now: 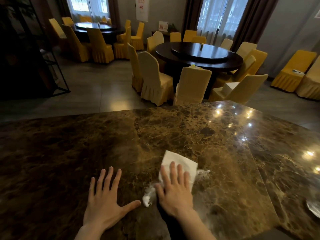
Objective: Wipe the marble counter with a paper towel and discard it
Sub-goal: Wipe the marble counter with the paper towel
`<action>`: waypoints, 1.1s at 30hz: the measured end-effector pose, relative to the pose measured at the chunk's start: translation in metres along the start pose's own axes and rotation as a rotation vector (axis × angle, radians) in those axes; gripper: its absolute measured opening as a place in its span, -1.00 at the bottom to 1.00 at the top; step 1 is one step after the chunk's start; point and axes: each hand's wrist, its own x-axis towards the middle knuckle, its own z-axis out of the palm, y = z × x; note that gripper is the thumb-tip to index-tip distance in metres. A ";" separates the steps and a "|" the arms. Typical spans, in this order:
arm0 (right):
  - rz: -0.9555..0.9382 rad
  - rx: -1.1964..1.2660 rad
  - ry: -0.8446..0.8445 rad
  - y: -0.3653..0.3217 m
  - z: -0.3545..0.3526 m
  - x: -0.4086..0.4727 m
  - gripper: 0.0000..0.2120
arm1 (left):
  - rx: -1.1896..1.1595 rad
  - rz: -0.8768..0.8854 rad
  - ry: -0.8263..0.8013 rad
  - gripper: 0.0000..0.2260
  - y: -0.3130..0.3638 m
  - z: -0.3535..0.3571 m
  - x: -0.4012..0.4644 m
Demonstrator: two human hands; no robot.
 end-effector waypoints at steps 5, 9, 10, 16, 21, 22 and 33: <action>-0.196 0.088 -0.060 0.008 -0.016 0.000 -0.51 | 0.007 0.011 0.021 0.18 0.000 0.001 -0.001; -0.128 0.382 -0.024 0.026 -0.044 0.009 -0.56 | 0.008 0.008 0.025 0.18 0.001 0.001 0.000; -0.146 0.356 0.001 0.028 -0.048 0.010 -0.66 | 0.013 0.007 0.023 0.18 0.001 0.001 -0.001; -0.291 0.069 0.144 0.032 -0.047 0.003 -0.89 | 0.017 -0.001 0.013 0.18 0.003 0.000 0.000; -0.138 0.086 0.176 0.058 -0.049 -0.008 -0.95 | 0.011 -0.003 -0.001 0.18 0.001 0.001 0.001; -0.054 0.066 0.199 0.068 -0.053 -0.006 -0.94 | 0.014 -0.004 -0.003 0.18 0.001 0.001 0.001; -0.285 0.061 0.322 0.005 -0.023 -0.014 -0.92 | 0.010 -0.018 0.003 0.16 0.002 0.002 0.002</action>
